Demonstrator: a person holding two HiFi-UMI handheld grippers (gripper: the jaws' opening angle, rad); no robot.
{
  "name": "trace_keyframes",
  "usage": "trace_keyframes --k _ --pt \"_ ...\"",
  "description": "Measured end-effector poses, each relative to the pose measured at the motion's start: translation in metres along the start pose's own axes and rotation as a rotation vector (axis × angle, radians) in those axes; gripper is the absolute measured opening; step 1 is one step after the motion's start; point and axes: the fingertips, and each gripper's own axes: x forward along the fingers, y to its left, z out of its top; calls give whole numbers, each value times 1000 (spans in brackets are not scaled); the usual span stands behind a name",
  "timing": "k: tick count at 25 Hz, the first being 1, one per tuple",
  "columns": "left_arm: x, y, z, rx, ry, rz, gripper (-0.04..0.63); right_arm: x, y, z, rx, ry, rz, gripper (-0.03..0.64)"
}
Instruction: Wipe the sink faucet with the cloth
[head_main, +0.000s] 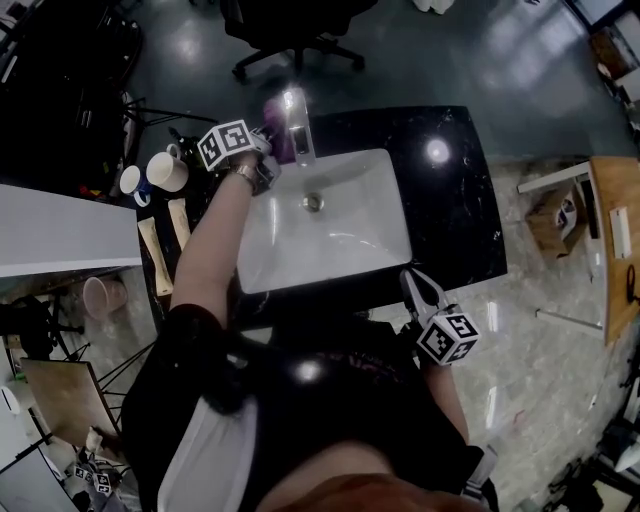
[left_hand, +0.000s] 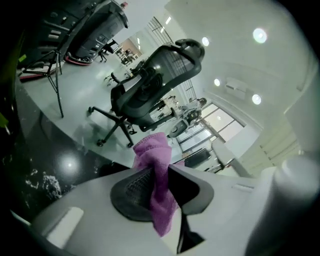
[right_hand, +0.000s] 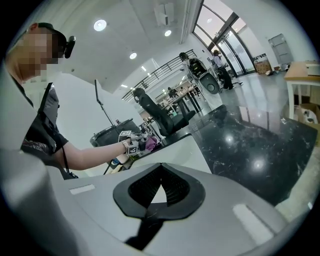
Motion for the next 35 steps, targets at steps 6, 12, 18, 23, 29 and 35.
trace_keyframes --k 6,12,18,23,29,35 --pt "-43 -85 50 288 -115 -126 81 3 4 7 -6 -4 52 11" --pt "-47 -143 57 938 64 13 81 -8 -1 12 21 -45 63 11" --pt "-24 -140 32 1411 371 184 83 -29 -14 19 49 -96 31 11" --pt "-26 -151 1 1657 515 197 80 -34 -24 24 73 -114 27 11" --pt "-58 -164 -41 1757 596 129 81 -24 -19 28 64 -80 84 11" --pt "-89 -157 -96 1756 560 87 81 -7 -8 24 49 -30 147 11"
